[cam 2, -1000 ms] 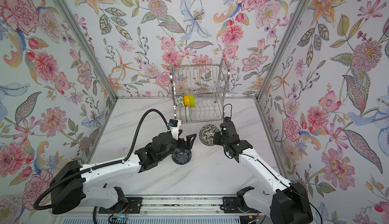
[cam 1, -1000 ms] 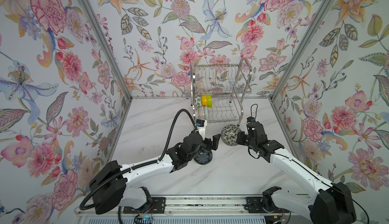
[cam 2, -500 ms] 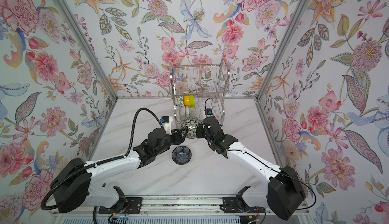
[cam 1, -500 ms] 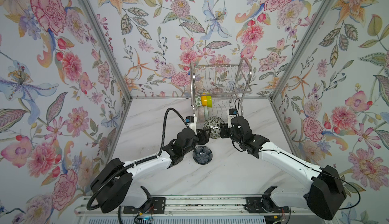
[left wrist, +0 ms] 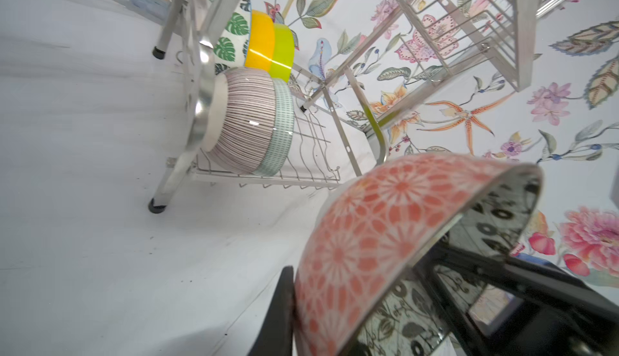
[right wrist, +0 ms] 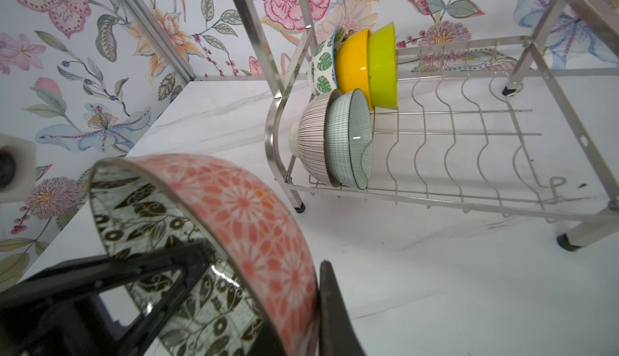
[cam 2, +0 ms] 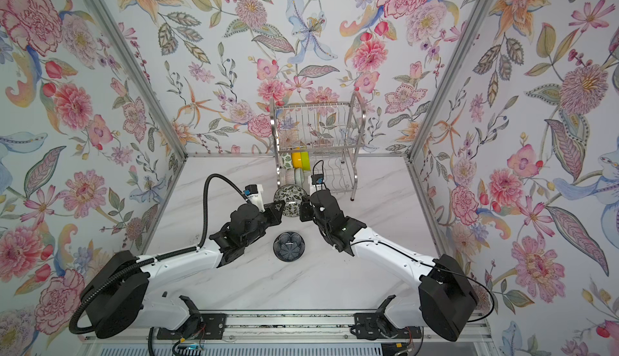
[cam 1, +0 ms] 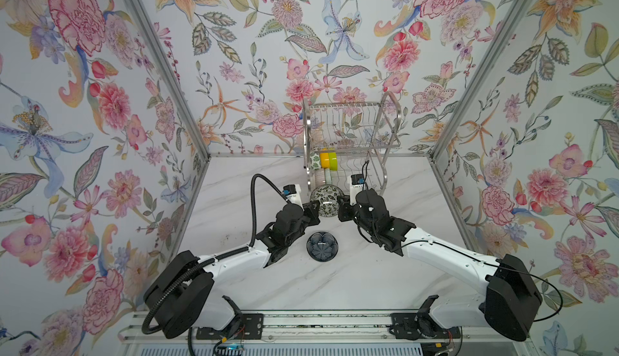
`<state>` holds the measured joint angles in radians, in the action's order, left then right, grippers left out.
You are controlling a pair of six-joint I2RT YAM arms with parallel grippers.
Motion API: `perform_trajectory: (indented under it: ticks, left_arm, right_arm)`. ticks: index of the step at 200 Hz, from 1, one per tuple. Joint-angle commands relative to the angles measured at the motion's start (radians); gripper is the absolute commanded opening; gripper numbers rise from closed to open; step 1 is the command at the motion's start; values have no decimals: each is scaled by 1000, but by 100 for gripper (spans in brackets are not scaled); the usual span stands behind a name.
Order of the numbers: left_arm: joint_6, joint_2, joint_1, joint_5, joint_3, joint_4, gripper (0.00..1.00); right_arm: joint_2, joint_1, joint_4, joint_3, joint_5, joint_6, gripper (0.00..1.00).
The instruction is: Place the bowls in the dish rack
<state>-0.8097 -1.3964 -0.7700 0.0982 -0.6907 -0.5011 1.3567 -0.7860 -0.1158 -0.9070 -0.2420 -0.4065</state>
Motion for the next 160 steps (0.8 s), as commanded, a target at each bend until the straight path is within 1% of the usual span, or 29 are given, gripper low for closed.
perform_trajectory:
  ticks: [1, 7, 19, 30, 49, 69, 89, 102, 116, 132, 160]
  left_arm:
    - [12, 40, -3, 12, 26, -17, 3]
    - [13, 47, -1, 32, 29, -16, 0]
    - [19, 62, -2, 84, 38, -15, 0]
    - [23, 77, -1, 142, 46, -11, 0]
    - [30, 98, 0, 242, 61, -8, 0]
    - [46, 111, 4, 350, 67, -13, 0]
    - [84, 111, 5, 459, 59, -26, 0]
    - [132, 93, 5, 530, 60, -72, 0]
    - [210, 60, 3, 588, 59, -146, 0]
    - [311, 8, -6, 657, 55, -250, 0]
    - [541, -107, -39, 751, 45, -497, 0]
  right_arm:
    - [-1, 12, -116, -18, 63, -58, 20]
    - [-2, 13, -108, -21, 73, -63, 25]
    - [-8, 15, -89, -30, 91, -80, 38]
    - [-14, 19, -68, -42, 111, -97, 43]
    - [-23, 23, -27, -69, 151, -127, 49]
    - [-34, 29, 14, -93, 193, -175, 60]
    - [-53, 60, 34, -97, 240, -269, 81]
    - [-70, 90, 21, -83, 272, -354, 98]
    - [-86, 117, -22, -57, 293, -442, 99]
    - [-99, 138, -89, -17, 318, -581, 99]
    - [-101, 171, -186, 26, 334, -824, 99]
